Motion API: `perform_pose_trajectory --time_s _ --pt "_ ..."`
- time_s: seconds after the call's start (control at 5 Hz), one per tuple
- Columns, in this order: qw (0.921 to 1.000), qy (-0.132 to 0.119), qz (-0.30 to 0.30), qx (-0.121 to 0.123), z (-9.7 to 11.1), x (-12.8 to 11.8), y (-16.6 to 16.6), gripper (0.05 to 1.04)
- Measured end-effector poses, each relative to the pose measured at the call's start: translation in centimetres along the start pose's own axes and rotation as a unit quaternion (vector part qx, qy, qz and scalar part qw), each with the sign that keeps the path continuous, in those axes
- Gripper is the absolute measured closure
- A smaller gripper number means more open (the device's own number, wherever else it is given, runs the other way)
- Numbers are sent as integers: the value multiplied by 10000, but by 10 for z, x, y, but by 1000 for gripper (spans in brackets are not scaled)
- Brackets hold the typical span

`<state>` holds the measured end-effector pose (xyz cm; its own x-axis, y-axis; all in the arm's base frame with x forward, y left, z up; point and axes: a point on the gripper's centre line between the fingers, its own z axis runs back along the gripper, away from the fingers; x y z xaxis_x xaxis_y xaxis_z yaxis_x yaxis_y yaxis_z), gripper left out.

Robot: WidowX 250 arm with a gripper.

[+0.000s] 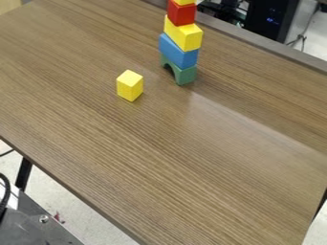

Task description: Remove the red cube from the tower and put it on the left

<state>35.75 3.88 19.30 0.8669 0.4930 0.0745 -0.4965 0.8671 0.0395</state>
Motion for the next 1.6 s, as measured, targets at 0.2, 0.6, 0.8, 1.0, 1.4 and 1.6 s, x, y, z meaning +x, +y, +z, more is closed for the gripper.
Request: perform_pose_trajectory --time_s 0.2,0.6,0.8,1.0,1.4,1.6 --pt "10000 33 18 10 -4 1 4 85" --pt "10000 -34 64 -18 -4 4 7 85" --pt "9999 -51 104 -48 -4 6 8 85" --pt "9997 -43 179 -131 -6 15 7 85" --pt "9994 -101 300 -157 -3 25 11 85" --pt "9994 -42 312 -155 -9 27 12 85"
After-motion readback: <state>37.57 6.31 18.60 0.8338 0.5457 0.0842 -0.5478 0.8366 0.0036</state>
